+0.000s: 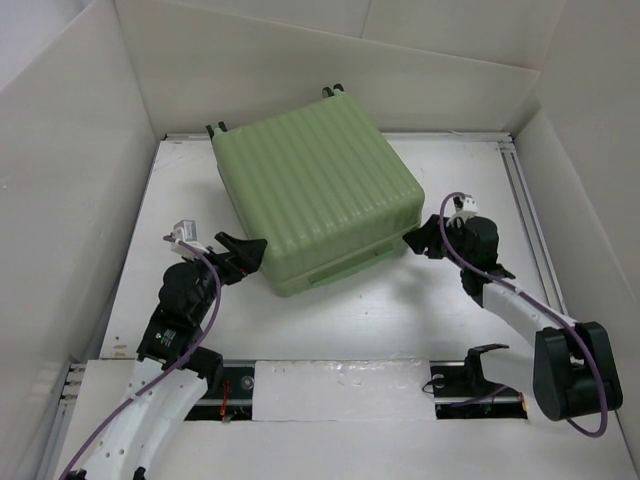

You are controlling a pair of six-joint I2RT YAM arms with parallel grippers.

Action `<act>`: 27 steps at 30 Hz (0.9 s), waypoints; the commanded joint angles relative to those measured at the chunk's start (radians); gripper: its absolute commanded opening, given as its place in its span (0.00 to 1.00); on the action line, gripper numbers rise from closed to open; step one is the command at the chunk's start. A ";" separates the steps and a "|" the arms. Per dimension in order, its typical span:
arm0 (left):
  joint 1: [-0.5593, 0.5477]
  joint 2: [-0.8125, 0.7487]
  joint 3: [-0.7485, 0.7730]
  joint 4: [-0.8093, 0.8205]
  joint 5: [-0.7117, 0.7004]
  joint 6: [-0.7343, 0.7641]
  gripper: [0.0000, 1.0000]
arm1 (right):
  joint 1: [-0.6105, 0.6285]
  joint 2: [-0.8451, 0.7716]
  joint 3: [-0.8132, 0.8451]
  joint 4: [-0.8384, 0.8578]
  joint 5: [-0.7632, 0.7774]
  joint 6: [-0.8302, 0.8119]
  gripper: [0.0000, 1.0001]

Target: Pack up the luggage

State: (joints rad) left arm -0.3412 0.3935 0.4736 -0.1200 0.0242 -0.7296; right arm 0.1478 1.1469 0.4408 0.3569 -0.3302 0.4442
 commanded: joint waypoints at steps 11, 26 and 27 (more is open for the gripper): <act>-0.007 0.002 -0.024 0.046 0.023 -0.001 1.00 | -0.030 0.172 0.079 0.278 -0.084 -0.055 0.44; -0.007 0.005 0.059 0.046 -0.096 0.007 1.00 | 0.294 0.359 0.182 0.444 -0.066 0.079 0.39; -0.007 0.017 0.059 0.046 -0.105 0.007 1.00 | 0.306 0.372 0.206 0.430 -0.066 0.079 0.39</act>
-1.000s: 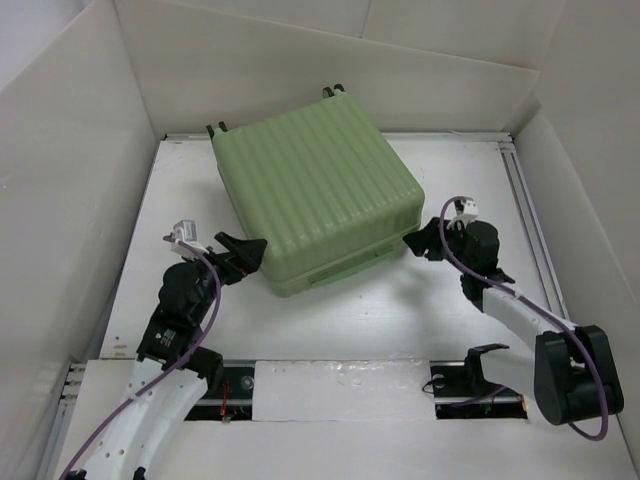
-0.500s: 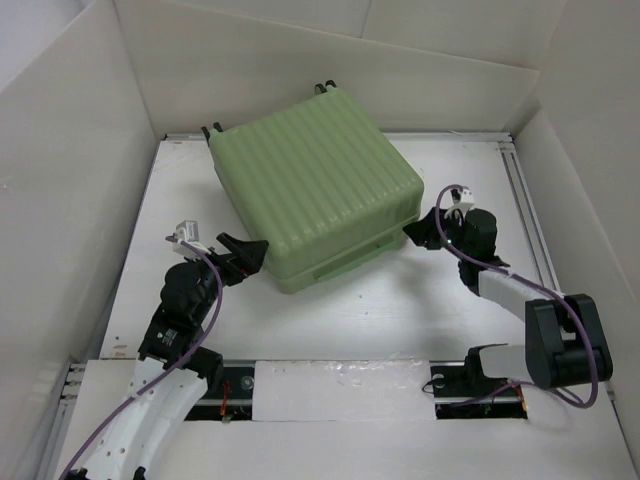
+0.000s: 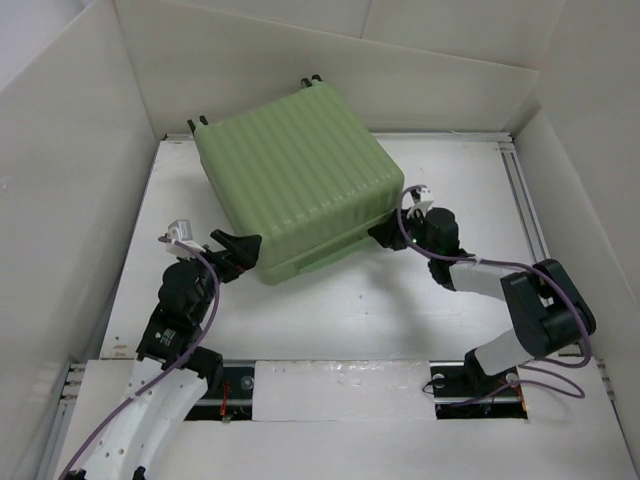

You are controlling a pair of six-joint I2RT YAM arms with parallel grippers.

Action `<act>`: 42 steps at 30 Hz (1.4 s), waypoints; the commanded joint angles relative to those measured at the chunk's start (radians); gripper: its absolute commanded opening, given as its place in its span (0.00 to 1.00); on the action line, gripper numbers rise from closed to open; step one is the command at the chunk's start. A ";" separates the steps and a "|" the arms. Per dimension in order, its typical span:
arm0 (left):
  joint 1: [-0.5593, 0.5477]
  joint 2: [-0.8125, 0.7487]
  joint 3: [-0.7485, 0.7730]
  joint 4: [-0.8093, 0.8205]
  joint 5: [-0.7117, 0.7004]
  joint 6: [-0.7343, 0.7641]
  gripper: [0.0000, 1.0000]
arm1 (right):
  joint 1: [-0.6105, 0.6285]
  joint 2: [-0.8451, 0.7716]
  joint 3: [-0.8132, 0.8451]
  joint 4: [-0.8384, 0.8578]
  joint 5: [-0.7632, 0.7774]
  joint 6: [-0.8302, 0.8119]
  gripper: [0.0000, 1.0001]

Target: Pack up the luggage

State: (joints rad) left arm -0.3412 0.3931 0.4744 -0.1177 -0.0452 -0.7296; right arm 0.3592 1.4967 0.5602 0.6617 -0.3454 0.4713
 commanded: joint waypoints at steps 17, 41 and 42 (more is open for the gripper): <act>-0.007 -0.102 0.018 -0.089 -0.140 -0.059 1.00 | 0.051 -0.193 -0.126 0.068 0.238 0.012 0.60; -0.007 -0.022 -0.123 -0.008 -0.238 -0.129 0.98 | -0.075 0.014 0.107 0.036 -0.093 -0.186 0.46; -0.007 -0.022 -0.135 -0.008 -0.239 -0.139 0.96 | -0.075 0.014 0.107 0.036 -0.093 -0.186 0.43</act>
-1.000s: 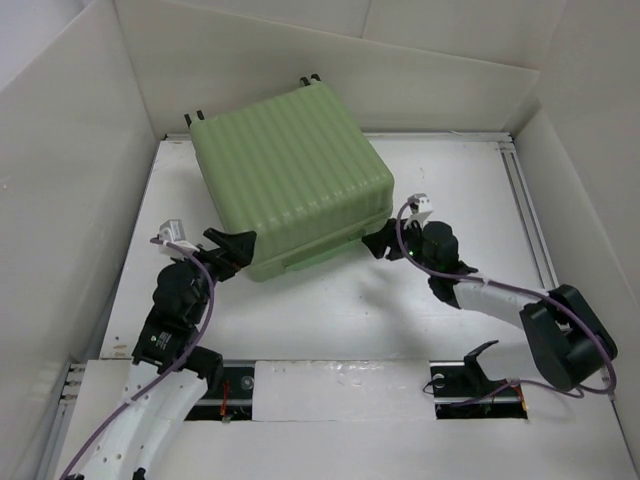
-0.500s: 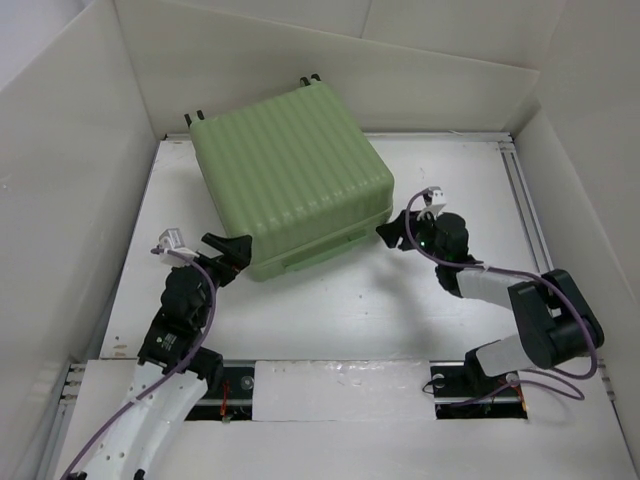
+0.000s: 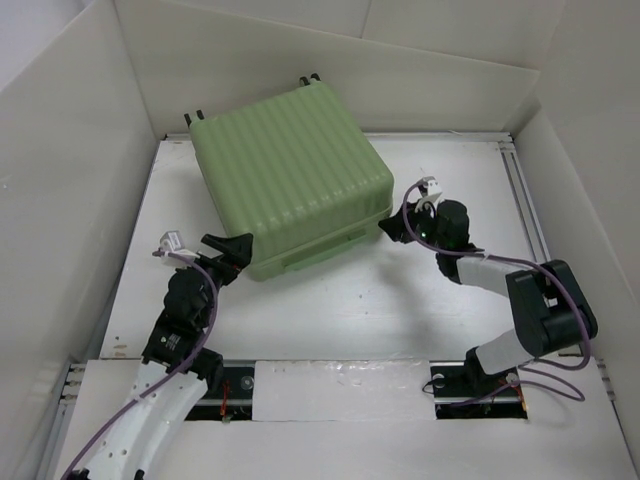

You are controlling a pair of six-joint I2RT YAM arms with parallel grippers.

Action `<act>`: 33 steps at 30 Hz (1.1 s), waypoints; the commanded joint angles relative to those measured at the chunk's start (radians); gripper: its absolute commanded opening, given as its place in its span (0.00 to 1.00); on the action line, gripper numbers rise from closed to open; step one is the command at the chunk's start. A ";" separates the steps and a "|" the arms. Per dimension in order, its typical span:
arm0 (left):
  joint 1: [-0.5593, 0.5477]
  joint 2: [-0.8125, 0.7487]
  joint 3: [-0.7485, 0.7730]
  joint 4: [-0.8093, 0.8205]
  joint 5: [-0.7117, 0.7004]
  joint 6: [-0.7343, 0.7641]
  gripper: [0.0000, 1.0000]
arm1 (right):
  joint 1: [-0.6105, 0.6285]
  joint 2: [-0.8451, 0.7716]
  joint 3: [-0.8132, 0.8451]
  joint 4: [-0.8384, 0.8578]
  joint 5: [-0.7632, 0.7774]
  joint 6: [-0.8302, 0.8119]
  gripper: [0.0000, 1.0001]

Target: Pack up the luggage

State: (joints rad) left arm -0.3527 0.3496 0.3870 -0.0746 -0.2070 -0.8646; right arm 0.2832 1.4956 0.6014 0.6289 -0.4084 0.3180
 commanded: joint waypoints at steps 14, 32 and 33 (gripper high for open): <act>0.004 -0.086 -0.007 -0.154 -0.158 0.005 0.45 | 0.079 0.046 0.035 0.150 0.052 0.016 0.00; 0.004 0.112 -0.040 0.073 -0.144 -0.028 0.36 | 0.145 -0.181 -0.014 -0.034 0.246 0.016 0.00; 0.004 0.141 -0.062 0.122 -0.125 -0.028 0.35 | 0.155 -0.190 -0.014 -0.047 0.246 0.016 0.00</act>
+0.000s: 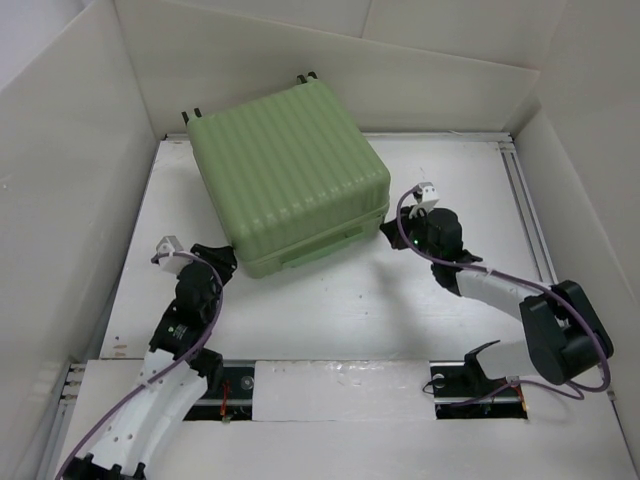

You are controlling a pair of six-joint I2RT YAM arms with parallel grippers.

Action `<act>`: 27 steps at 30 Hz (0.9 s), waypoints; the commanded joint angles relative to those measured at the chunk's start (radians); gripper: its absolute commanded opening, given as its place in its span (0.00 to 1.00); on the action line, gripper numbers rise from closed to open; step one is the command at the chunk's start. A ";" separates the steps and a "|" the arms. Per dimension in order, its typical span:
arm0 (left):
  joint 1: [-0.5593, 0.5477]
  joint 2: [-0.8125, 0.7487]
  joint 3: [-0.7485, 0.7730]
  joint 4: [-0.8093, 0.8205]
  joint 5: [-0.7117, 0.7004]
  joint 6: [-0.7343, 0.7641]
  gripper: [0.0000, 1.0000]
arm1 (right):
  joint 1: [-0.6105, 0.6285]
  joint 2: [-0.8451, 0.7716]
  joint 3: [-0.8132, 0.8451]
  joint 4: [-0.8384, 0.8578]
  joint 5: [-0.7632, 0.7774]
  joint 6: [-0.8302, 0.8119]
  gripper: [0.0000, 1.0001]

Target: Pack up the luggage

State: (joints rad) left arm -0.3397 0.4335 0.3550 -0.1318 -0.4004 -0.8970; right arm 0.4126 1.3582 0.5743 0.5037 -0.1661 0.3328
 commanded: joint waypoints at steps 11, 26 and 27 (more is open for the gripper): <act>-0.009 0.116 -0.116 0.449 0.207 0.026 0.27 | 0.354 -0.027 0.058 0.013 0.076 0.038 0.00; -0.009 0.048 -0.038 0.341 0.288 0.069 0.22 | 0.805 0.418 0.480 0.001 0.048 0.077 0.00; -0.009 0.034 -0.037 0.330 0.288 0.069 0.22 | 0.805 0.388 0.458 0.001 0.071 0.077 0.00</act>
State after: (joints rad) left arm -0.3328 0.5182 0.2523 0.1936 -0.1894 -0.8421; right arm 1.2339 1.7836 1.0290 0.4740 -0.1059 0.4004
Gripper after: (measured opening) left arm 0.224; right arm 0.009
